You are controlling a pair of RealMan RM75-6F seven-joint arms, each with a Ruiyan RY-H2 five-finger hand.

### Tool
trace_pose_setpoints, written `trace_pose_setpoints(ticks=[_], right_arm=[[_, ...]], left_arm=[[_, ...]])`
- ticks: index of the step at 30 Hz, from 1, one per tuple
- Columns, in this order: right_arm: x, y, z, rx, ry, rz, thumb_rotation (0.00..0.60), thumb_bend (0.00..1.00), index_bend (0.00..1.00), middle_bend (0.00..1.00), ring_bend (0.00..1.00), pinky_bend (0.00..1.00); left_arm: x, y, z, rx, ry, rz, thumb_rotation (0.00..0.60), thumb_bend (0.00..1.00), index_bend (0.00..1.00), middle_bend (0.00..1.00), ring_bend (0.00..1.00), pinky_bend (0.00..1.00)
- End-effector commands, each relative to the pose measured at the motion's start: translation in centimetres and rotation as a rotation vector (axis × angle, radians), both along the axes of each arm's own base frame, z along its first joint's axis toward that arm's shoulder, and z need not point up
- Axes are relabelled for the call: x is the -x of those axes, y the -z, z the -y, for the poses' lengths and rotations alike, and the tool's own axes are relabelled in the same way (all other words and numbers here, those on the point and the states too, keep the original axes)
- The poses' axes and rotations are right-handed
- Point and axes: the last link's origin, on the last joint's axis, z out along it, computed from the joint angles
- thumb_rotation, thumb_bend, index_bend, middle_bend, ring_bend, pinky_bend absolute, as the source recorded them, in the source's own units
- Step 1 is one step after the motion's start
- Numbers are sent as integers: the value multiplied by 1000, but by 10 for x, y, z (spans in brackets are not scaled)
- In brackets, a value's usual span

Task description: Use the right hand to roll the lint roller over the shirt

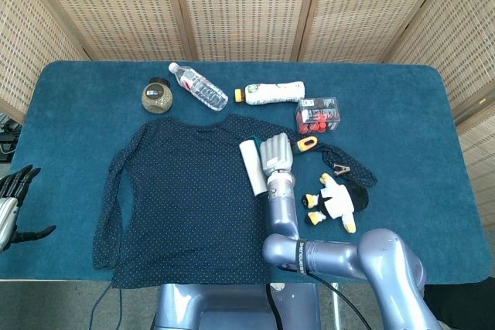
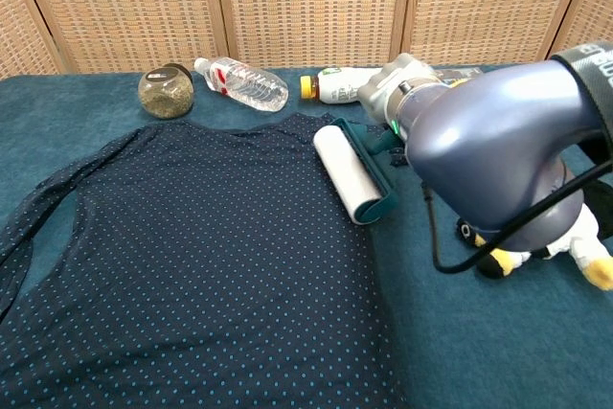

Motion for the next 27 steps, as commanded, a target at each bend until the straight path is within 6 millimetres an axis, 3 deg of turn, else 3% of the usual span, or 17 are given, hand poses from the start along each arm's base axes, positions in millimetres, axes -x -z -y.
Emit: trace_pose_setpoints(ticks=[1,9,12,19,27], right_arm=[[-4,4,-3,-14,-18,-6,600,825,716,1000,1000,1000],[-30,29,-22,-75,-77,-1,600,825,711,1000,1000,1000],[-56,52,-42,-134,-145,-14,600,825,711,1000,1000,1000],[-92,77,-68,-188,-206,5,600,824,710,1000,1000,1000],[-99,88,-78,-198,-225,-1,600,824,708,1000,1000,1000]], left_arm=[[0,0,0,0,0,1,600,0,0,0,0,0],[1,-3,0,-8,-3,8,600,0,0,0,0,0],[3,-5,0,-13,-8,12,600,0,0,0,0,0],[5,-6,-1,-12,-13,17,600,0,0,0,0,0],[6,-6,-1,-9,-15,17,600,0,0,0,0,0]])
